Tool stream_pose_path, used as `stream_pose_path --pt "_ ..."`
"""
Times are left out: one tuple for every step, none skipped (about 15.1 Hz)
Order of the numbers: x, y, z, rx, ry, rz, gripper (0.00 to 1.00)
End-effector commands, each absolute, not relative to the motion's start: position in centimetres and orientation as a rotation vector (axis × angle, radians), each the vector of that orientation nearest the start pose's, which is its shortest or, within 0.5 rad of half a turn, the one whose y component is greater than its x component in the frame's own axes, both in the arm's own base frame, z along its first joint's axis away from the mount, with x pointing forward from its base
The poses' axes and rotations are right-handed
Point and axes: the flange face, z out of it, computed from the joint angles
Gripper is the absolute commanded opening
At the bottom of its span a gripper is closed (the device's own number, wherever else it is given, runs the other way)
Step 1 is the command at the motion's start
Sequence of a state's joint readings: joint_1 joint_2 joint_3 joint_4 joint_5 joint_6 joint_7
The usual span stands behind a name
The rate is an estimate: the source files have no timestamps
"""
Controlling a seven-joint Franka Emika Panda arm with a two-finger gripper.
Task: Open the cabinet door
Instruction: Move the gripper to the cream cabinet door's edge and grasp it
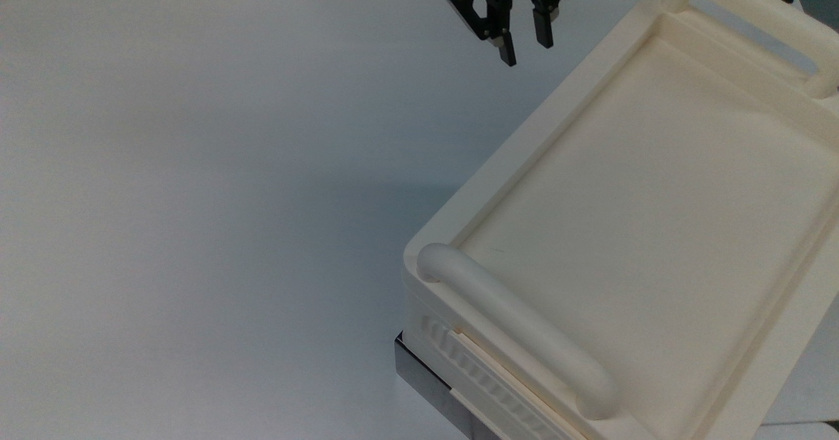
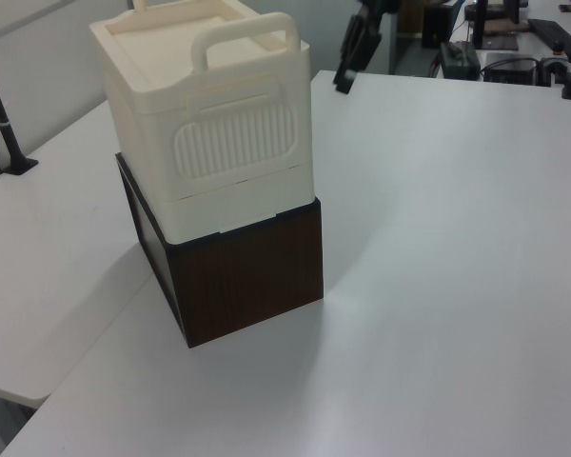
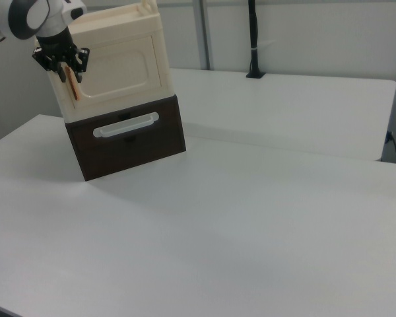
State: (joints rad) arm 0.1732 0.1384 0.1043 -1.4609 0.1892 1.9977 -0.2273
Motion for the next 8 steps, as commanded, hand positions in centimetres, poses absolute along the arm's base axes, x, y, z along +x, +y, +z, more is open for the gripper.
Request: stream_pose_path --pt "61.9 20.0 64.4 -2.769 -0.649 -0.618 0.42" --pt "62.1 20.4 64.3 -2.765 -0.655 -0.621 0.42" --pt "62.3 20.4 64.4 -2.762 -0.654 -0.624 0.42" --pt "62.4 20.6 64.4 -2.761 -0.658 -0.628 0.42" --pt "62.5 20.7 64.6 -2.754 -0.655 -0.656 0.42" --pt "62.6 20.8 64.6 -2.748 -0.650 -0.684 0.42" --pt "62.8 20.8 64.5 -2.746 -0.647 -0.693 0.42" --pt "63.1 21.0 64.1 -2.745 -0.645 -0.694 0.42"
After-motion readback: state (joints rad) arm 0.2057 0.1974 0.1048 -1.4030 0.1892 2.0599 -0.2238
